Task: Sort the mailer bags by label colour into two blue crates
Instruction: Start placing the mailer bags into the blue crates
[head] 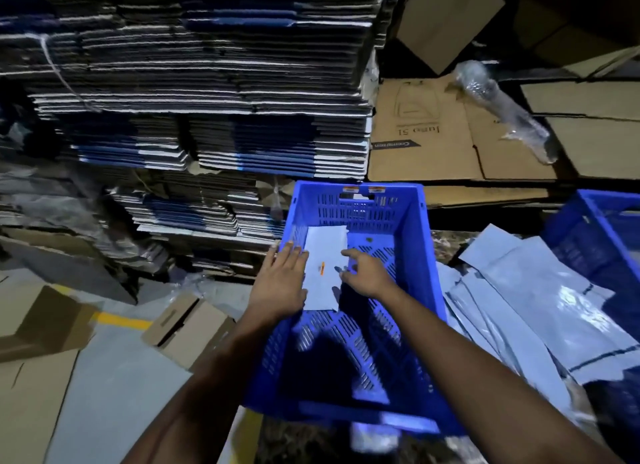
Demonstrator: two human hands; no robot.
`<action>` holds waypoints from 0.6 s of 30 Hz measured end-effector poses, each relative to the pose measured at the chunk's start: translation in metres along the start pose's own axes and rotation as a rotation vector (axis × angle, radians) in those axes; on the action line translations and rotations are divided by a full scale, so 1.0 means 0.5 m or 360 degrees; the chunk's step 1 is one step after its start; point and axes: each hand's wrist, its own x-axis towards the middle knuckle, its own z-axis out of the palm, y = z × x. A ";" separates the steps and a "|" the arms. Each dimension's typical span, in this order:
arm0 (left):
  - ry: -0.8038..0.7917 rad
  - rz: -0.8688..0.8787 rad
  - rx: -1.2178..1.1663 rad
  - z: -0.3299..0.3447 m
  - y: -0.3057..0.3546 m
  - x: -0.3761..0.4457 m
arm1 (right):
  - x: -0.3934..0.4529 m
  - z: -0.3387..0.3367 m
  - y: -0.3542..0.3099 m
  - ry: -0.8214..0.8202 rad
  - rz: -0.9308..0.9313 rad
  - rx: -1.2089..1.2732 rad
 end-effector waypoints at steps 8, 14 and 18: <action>0.0136 0.0258 -0.0739 -0.051 0.218 -0.033 | -0.262 -0.121 0.076 0.0814 -0.0288 0.0094; 0.0272 0.0425 -0.1330 -0.134 0.398 -0.062 | -0.411 -0.173 0.236 0.1210 0.0074 0.0356; 0.0048 0.0363 -0.1098 -0.137 0.575 -0.039 | -0.502 -0.215 0.369 0.1192 0.0289 0.0414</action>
